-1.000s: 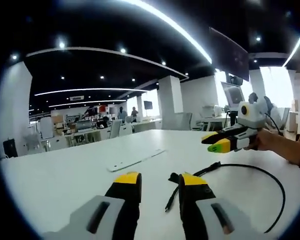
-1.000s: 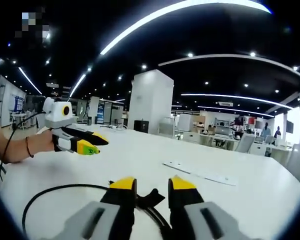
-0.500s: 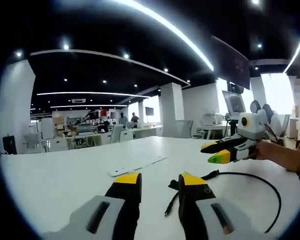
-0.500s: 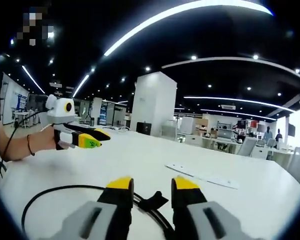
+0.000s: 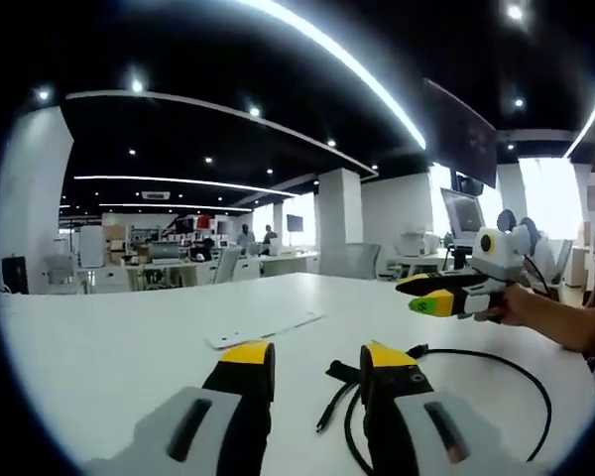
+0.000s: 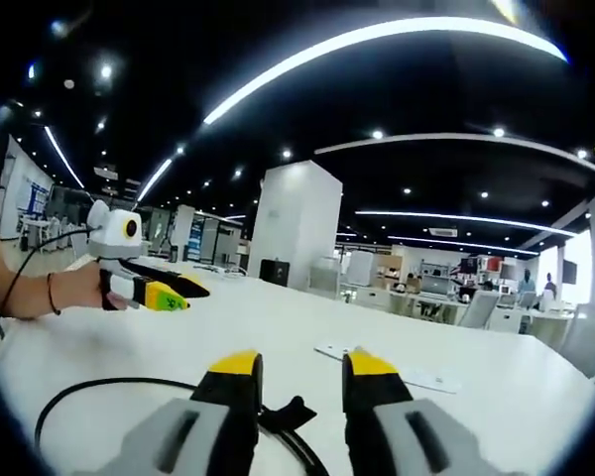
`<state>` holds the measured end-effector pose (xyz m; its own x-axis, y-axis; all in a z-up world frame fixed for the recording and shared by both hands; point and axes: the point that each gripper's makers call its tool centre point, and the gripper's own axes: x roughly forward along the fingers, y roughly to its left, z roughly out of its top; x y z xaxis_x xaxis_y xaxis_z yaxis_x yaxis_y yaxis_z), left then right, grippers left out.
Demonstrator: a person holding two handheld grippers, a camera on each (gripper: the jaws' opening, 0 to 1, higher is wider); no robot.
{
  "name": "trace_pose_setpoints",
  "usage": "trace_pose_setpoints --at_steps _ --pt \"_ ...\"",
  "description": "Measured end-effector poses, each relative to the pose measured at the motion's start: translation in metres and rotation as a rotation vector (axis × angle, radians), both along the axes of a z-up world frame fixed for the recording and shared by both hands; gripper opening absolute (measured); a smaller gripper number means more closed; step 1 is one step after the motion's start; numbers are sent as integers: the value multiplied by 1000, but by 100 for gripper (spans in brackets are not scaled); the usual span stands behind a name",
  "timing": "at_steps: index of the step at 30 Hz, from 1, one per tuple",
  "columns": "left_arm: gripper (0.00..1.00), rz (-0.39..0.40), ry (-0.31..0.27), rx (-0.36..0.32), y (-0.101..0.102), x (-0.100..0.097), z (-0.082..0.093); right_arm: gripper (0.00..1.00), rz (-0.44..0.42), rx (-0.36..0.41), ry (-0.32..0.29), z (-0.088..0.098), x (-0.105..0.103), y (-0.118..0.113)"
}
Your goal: Find the charging cable on the desk, coil it up and secure with Velcro.
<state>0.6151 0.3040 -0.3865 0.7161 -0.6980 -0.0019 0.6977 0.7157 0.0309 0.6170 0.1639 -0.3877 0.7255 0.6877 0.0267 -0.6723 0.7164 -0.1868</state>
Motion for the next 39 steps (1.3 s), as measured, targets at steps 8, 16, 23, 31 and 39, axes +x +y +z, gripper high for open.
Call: trace_pose_setpoints --at_steps 8,16,23,31,39 --pt "34 -6 -17 2 0 -2 3 33 -2 29 -1 4 2 -2" --pt "34 -7 -21 0 1 -4 3 32 -8 23 1 3 5 -4" --pt "34 -13 -16 5 0 -3 2 32 -9 6 1 2 6 -2" --pt "33 -24 -17 12 -4 -5 1 32 -12 4 -2 4 6 -2" --pt "32 -26 -5 13 -4 -5 -2 32 -19 5 1 2 8 -5"
